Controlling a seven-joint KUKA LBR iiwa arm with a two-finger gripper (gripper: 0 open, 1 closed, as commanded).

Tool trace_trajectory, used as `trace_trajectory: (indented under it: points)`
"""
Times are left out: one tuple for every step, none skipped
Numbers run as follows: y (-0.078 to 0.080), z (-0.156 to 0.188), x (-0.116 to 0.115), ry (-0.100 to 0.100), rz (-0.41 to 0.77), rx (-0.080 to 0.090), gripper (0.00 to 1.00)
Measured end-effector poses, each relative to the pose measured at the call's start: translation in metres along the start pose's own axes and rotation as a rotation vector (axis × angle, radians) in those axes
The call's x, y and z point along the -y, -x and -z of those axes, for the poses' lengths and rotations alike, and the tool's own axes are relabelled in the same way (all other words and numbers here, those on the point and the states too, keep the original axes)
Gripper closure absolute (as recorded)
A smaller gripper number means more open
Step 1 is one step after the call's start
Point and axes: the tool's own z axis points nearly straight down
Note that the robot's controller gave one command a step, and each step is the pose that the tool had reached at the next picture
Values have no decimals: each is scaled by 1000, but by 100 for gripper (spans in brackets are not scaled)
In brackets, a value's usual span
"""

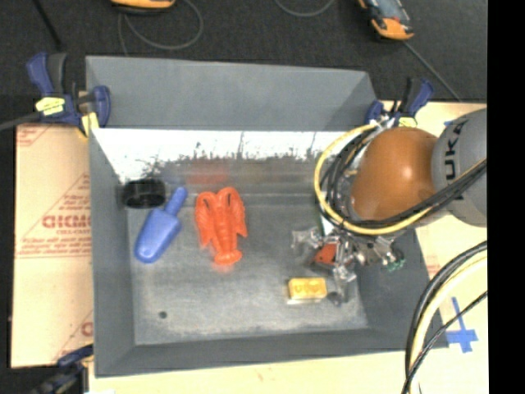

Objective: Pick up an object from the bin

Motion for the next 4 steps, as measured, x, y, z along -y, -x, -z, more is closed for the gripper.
trace_trajectory:
  points:
    - [-15, -37, -13, 1, -113, 1, 0]
    - [-14, -47, -8, -1, 200, 1, 100]
    - [-14, -47, -8, -1, 200, 1, 100]
    - [-14, -47, -8, -1, 201, 1, 100]
